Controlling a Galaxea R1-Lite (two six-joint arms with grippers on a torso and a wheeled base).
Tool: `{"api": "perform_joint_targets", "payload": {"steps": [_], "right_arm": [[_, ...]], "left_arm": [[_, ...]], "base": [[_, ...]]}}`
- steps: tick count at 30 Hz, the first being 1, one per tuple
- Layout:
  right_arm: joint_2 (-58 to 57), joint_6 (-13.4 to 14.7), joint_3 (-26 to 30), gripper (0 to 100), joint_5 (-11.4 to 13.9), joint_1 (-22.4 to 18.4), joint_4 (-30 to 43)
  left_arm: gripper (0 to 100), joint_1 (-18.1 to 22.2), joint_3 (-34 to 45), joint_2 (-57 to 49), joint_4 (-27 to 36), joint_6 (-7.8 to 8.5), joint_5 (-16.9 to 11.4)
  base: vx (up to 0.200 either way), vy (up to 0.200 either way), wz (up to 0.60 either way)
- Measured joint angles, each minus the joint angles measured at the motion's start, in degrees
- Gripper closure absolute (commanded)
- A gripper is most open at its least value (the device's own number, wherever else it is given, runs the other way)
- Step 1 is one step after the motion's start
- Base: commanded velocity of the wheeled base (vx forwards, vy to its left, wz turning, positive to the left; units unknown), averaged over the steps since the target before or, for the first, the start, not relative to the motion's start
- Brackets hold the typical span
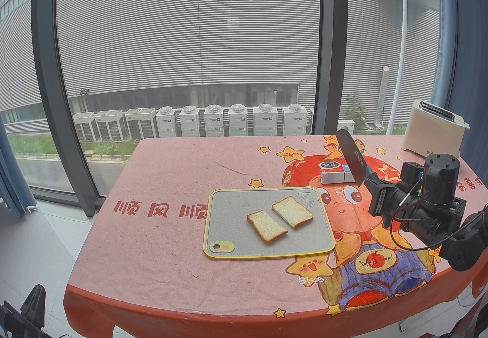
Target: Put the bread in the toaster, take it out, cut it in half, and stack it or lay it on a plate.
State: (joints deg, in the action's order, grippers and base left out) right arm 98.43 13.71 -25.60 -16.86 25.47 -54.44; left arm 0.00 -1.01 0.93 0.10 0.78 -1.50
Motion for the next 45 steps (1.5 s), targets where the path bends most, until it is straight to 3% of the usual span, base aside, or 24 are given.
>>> {"api": "perform_joint_targets", "payload": {"steps": [45], "right_arm": [[4.44, 0.18, 1.77, 100, 0.77, -3.01, -0.05]], "left_arm": [[100, 0.0, 0.0, 0.0, -0.02, 0.0, 0.0]], "base": [[0.0, 0.0, 0.0]]}}
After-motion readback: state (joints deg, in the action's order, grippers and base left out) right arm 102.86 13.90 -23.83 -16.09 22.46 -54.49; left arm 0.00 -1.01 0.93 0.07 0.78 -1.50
